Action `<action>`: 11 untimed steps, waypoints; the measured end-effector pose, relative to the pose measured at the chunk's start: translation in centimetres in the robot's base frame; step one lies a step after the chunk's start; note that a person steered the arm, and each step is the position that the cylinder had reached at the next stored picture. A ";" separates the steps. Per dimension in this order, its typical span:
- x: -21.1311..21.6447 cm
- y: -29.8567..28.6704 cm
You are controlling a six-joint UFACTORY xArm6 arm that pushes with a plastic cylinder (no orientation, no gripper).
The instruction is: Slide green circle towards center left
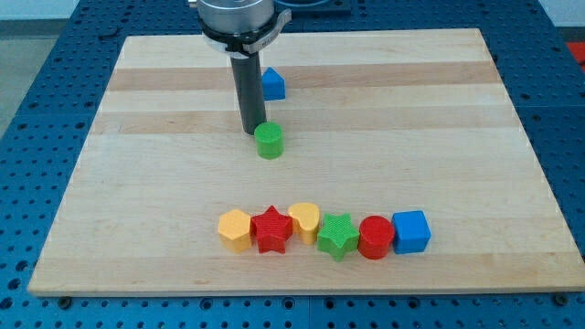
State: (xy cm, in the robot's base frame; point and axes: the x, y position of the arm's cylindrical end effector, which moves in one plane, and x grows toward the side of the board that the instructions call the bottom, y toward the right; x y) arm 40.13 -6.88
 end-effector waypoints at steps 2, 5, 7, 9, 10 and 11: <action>-1.2 8.3; -1.0 10.5; -1.0 10.5; 3.7 9.5; 4.7 6.6; 4.7 4.1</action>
State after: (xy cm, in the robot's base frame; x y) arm 44.83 -2.80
